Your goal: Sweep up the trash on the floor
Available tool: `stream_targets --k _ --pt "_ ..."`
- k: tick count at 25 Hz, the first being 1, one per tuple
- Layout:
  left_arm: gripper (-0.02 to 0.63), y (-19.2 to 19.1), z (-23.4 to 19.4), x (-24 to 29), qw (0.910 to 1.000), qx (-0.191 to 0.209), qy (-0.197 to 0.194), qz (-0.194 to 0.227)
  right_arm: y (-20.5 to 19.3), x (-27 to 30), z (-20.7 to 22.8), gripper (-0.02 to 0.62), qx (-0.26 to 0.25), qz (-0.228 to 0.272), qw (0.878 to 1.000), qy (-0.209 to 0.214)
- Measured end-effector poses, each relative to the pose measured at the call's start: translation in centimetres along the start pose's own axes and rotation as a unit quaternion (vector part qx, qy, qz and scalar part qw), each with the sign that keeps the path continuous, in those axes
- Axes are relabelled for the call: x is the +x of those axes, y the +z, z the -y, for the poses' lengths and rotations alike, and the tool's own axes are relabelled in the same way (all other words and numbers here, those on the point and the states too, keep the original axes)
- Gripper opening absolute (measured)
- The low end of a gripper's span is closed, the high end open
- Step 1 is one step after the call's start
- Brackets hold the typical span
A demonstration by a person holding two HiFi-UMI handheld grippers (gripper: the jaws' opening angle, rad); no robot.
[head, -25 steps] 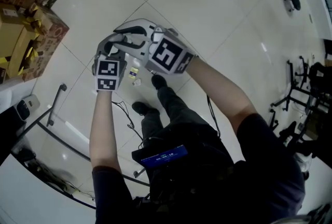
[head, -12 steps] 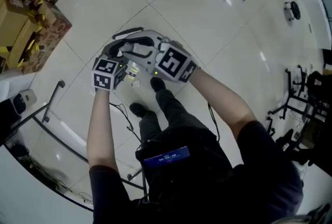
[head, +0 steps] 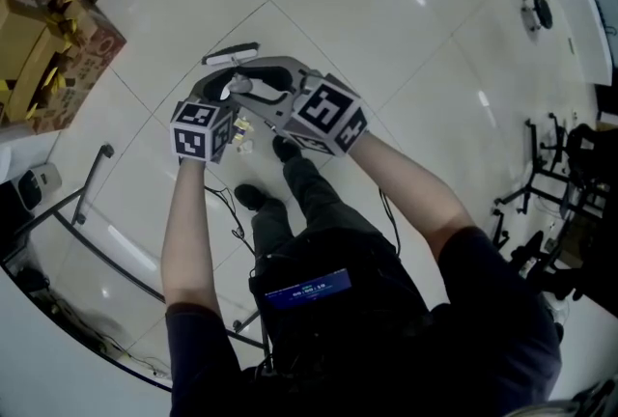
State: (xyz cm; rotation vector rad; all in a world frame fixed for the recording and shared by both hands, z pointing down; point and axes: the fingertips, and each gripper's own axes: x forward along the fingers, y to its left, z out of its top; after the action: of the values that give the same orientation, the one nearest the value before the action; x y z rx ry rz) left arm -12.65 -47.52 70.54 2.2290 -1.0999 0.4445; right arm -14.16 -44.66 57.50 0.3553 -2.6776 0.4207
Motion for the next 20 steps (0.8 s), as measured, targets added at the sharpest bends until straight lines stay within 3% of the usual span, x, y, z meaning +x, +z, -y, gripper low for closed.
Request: stream_targets --k 9,20 --pt "0.106 -1.6 2.0 -2.1 0.9997 0.008 -0.010 -0.020 -0.5 -0.8 -3.2 0.147 0.008 0.000 1.000 0.013" --pt "0.106 -3.5 4.7 -4.8 0.9989 0.018 -0.031 -0.029 -1.0 -2.1 -6.6 0.149 0.033 0.000 0.999 -0.020"
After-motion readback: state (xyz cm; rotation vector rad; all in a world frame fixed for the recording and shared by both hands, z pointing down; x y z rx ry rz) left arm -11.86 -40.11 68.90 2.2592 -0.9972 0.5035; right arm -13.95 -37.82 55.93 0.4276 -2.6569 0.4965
